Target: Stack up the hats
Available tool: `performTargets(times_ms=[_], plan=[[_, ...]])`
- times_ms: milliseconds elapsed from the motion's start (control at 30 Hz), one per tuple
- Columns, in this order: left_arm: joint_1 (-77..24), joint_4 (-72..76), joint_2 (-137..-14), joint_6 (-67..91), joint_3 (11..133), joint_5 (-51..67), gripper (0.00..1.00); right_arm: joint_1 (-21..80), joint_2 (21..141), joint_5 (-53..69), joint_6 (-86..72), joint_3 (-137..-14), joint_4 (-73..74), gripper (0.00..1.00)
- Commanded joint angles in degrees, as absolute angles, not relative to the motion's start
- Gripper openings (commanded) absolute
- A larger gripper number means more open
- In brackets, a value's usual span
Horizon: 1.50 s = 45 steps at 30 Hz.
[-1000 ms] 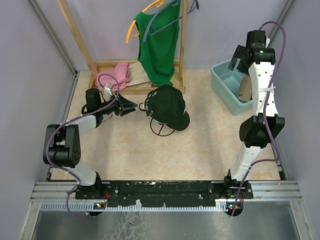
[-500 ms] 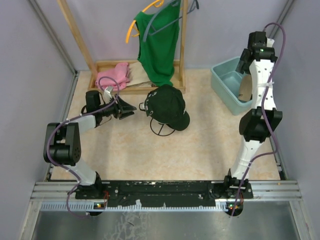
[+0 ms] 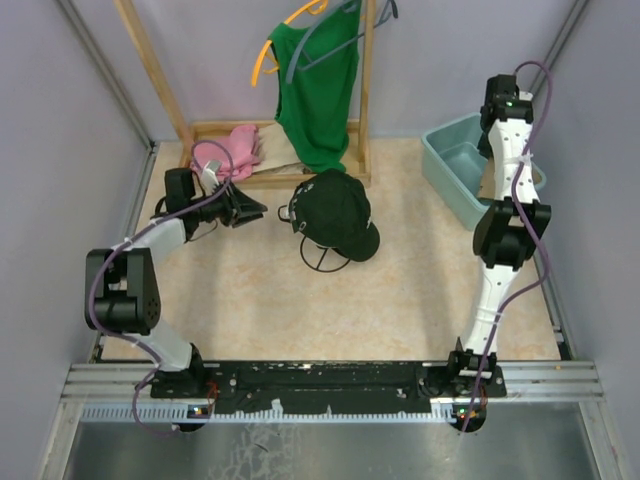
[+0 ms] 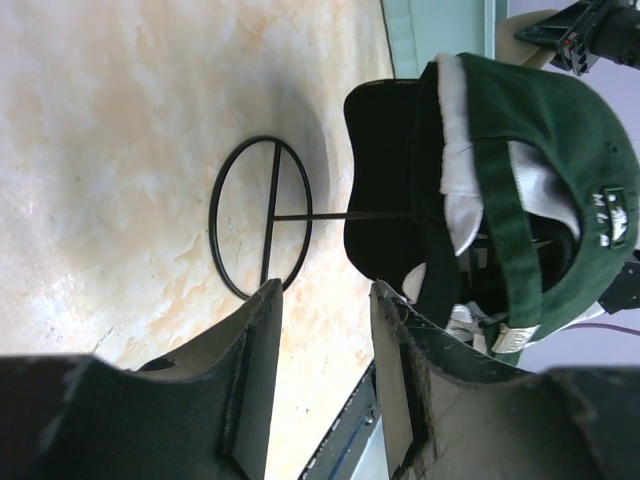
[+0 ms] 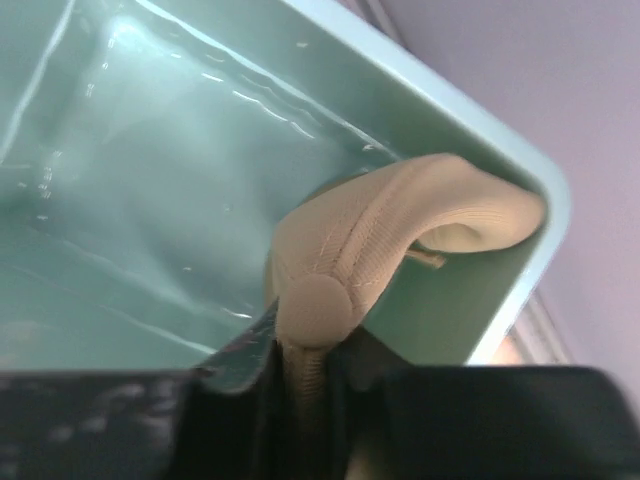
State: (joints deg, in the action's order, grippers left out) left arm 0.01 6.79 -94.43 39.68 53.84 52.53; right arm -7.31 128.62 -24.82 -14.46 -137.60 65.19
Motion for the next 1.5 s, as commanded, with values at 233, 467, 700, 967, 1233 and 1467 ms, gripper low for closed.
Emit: performTargets(times_ms=[233, 467, 700, 967, 1233, 1467], plan=[[0.06, 2.63, -84.86, 41.80, 63.66, 50.98, 0.44, -7.81, 108.34, -11.87, -16.98, -124.07, 59.01, 0.00], [-3.37, 4.40, -84.53, 47.02, 72.43, 55.39, 0.49, -7.80, 97.89, 0.09, -19.22, -120.68, 56.62, 0.00], [-11.32, 0.64, -85.56, 44.80, 82.47, 51.50, 0.54, -7.82, 91.31, 8.38, -21.17, -121.10, 54.35, 0.00], [-26.83, -14.73, -90.69, 31.47, 99.32, 35.46, 0.60, -7.71, 80.38, 16.73, -34.05, -108.33, 44.90, 0.00], [-38.42, -11.63, -96.95, 33.90, 106.13, 24.18, 0.66, -3.38, 72.58, 8.75, -45.03, -97.47, 36.20, 0.00], [-47.52, -12.01, -105.57, 23.01, 116.03, 19.39, 0.76, -1.82, 74.36, 7.33, -48.27, -101.01, 39.95, 0.00]])
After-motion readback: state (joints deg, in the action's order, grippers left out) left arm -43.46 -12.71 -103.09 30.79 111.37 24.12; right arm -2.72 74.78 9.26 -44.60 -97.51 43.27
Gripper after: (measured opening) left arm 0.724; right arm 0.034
